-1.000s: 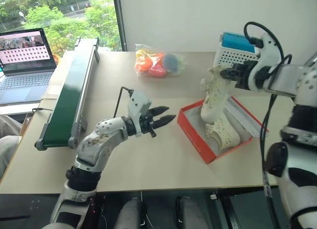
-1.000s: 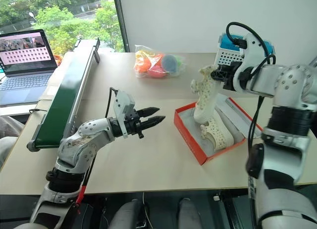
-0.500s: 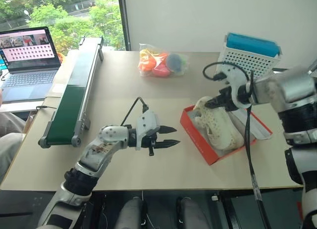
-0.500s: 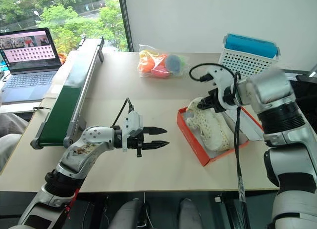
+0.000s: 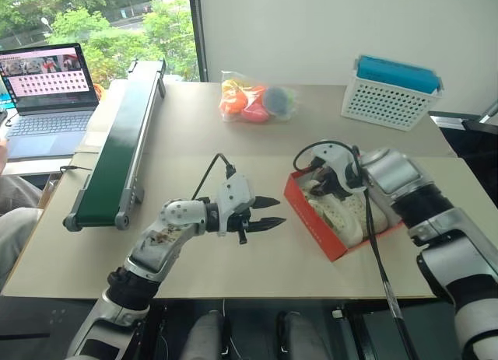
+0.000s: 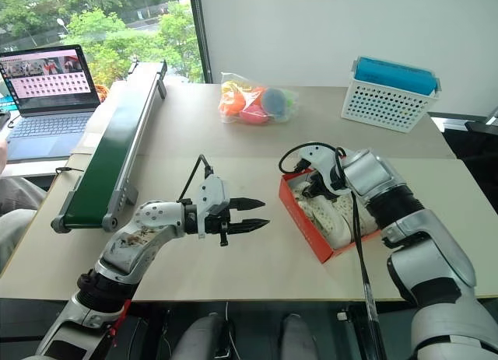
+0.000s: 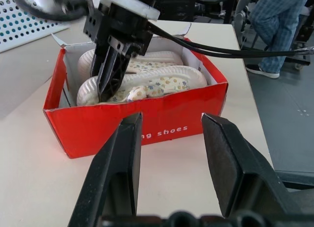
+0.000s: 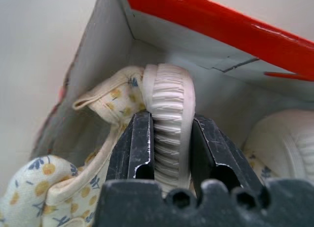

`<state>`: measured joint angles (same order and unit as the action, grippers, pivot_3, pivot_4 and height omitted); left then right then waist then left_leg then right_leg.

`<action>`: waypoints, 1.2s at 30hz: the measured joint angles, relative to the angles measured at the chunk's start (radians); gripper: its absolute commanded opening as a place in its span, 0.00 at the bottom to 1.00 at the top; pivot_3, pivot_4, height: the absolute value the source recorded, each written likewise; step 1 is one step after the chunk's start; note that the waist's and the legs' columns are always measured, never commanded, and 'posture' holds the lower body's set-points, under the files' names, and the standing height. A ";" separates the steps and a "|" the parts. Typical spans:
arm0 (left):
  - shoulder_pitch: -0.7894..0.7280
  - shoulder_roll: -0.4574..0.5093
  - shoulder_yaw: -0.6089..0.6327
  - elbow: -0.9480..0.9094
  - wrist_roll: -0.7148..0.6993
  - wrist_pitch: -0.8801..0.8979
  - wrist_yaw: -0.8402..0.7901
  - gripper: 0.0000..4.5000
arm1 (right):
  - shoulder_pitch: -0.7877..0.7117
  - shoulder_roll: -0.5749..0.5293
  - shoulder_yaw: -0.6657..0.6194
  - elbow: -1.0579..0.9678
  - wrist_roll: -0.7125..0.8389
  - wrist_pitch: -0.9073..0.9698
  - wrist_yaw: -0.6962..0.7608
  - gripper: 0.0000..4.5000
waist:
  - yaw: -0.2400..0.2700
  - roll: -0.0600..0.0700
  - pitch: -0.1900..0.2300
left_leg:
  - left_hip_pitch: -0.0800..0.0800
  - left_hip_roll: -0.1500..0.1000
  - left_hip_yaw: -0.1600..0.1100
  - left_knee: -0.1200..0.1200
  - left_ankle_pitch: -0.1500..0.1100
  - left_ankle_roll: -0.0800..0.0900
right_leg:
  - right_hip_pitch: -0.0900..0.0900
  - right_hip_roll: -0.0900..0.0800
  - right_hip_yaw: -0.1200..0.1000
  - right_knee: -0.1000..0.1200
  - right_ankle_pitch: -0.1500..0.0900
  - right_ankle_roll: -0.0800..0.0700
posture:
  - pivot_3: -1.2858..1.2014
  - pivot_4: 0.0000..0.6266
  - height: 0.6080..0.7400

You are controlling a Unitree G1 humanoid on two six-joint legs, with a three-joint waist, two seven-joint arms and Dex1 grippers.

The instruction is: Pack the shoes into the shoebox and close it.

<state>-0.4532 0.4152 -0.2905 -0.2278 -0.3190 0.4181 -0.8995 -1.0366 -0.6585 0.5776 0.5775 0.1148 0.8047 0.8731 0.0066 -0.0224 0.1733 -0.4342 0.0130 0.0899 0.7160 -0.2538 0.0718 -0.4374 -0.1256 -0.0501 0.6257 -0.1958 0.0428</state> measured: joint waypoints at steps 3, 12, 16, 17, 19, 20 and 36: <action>0.015 -0.002 -0.006 -0.011 0.003 0.001 0.008 0.45 | 0.001 0.019 -0.001 0.089 -0.064 -0.092 0.010 0.16 | 0.005 0.000 -0.001 | 0.001 0.000 0.000 0.000 0.000 0.000 | 0.001 0.000 0.000 0.000 0.000 0.000 | 0.52 0.24 0.73; 0.021 0.000 -0.008 -0.013 0.008 0.002 0.015 0.45 | 0.091 0.105 -0.163 -0.068 -0.082 0.103 -0.029 0.57 | 0.002 -0.004 -0.008 | 0.010 0.001 0.000 -0.002 -0.001 0.001 | 0.008 -0.001 0.000 0.000 0.000 0.000 | 0.52 0.24 0.73; 0.020 0.003 -0.008 -0.012 0.015 0.001 0.014 0.45 | 0.144 0.108 -0.232 -0.189 -0.050 0.271 -0.055 0.86 | 0.001 -0.004 -0.008 | 0.006 0.000 0.001 -0.003 0.002 -0.005 | 0.002 -0.002 0.001 0.001 0.000 0.000 | 0.52 0.24 0.73; 0.019 0.003 -0.008 -0.011 0.018 0.001 0.014 0.45 | 0.150 0.108 -0.245 -0.212 -0.048 0.298 -0.064 0.95 | 0.001 -0.004 -0.008 | 0.004 0.000 0.002 -0.003 0.003 -0.006 | 0.000 -0.002 0.001 0.002 0.000 0.000 | 0.52 0.24 0.73; 0.018 0.002 -0.009 -0.008 0.021 0.001 0.012 0.45 | 0.155 0.106 -0.286 -0.271 -0.029 0.364 -0.087 0.95 | 0.001 -0.003 -0.007 | 0.002 0.000 0.002 -0.003 0.003 -0.006 | -0.002 -0.002 0.001 0.002 0.000 -0.001 | 0.52 0.24 0.73; 0.015 0.000 -0.011 -0.005 0.022 0.001 0.011 0.45 | 0.155 0.101 -0.319 -0.310 -0.016 0.400 -0.097 0.95 | 0.001 -0.003 -0.007 | 0.002 0.000 0.002 -0.003 0.003 -0.006 | -0.002 -0.002 0.001 0.002 0.000 -0.001 | 0.52 0.24 0.73; -0.007 -0.005 -0.011 0.036 0.042 -0.030 -0.015 0.45 | 0.224 0.054 -0.819 -0.840 0.181 0.719 -0.196 0.71 | 0.003 -0.002 -0.007 | 0.002 0.000 0.001 -0.002 -0.002 0.002 | -0.001 -0.002 0.001 0.002 0.000 0.000 | 0.52 0.24 0.73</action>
<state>-0.4602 0.4101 -0.3015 -0.1918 -0.2766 0.3880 -0.9146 -0.8129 -0.6045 -0.2418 -0.2621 0.2956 1.5240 0.6768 0.0096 -0.0248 0.1663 -0.4323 0.0132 0.0910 0.7136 -0.2554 0.0739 -0.4385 -0.1273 -0.0495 0.6272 -0.1959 0.0424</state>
